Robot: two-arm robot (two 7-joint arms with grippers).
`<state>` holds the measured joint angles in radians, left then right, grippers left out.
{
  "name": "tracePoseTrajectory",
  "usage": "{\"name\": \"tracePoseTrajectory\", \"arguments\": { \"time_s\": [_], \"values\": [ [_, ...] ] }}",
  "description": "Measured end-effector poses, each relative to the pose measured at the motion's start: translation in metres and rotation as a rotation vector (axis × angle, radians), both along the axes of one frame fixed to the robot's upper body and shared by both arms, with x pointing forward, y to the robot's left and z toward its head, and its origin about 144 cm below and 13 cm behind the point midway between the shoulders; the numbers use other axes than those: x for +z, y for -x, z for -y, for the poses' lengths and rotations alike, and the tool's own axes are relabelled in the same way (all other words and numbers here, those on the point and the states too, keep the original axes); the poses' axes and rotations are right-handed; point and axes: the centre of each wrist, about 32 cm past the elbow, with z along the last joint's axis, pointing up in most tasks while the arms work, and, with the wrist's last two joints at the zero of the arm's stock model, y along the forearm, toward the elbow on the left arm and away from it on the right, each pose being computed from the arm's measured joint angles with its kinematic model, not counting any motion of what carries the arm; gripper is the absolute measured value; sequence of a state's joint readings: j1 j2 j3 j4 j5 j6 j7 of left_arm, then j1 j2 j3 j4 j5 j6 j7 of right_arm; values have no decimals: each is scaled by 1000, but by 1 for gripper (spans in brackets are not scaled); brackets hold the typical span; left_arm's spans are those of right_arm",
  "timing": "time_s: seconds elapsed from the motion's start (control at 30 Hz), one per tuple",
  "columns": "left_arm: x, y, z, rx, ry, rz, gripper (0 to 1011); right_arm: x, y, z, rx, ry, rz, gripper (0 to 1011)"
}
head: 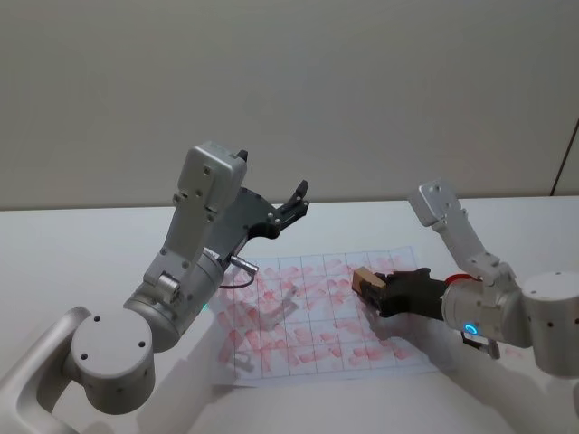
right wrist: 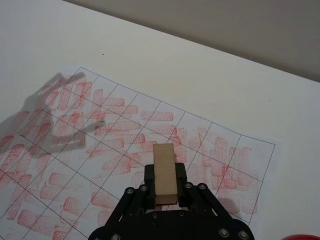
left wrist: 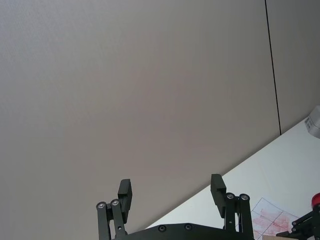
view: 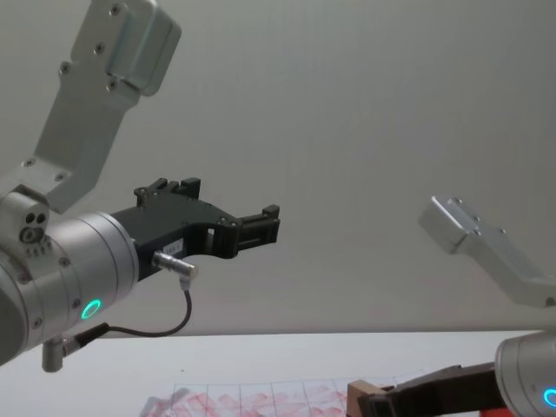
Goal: Use the one hand to pick up the stamp and affix it onto the A4 paper.
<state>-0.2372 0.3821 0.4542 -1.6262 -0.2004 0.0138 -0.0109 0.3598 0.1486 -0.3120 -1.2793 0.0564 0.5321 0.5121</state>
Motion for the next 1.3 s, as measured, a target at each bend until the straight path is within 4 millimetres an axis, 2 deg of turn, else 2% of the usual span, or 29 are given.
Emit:
{"name": "tracePoseTrajectory", "arguments": {
  "time_s": [0.27, 0.6, 0.9, 1.3],
  "values": [
    [0, 0, 0, 0, 0, 0, 1001, 7, -2, 1, -3, 11, 59, 217],
    [0, 0, 0, 0, 0, 0, 1001, 28, -1, 6, -28, 20, 189, 217],
    [0, 0, 0, 0, 0, 0, 1001, 37, 21, 20, -121, 37, 259, 217],
    [0, 0, 0, 0, 0, 0, 1001, 25, 51, 37, -231, 45, 207, 217]
  ]
}}
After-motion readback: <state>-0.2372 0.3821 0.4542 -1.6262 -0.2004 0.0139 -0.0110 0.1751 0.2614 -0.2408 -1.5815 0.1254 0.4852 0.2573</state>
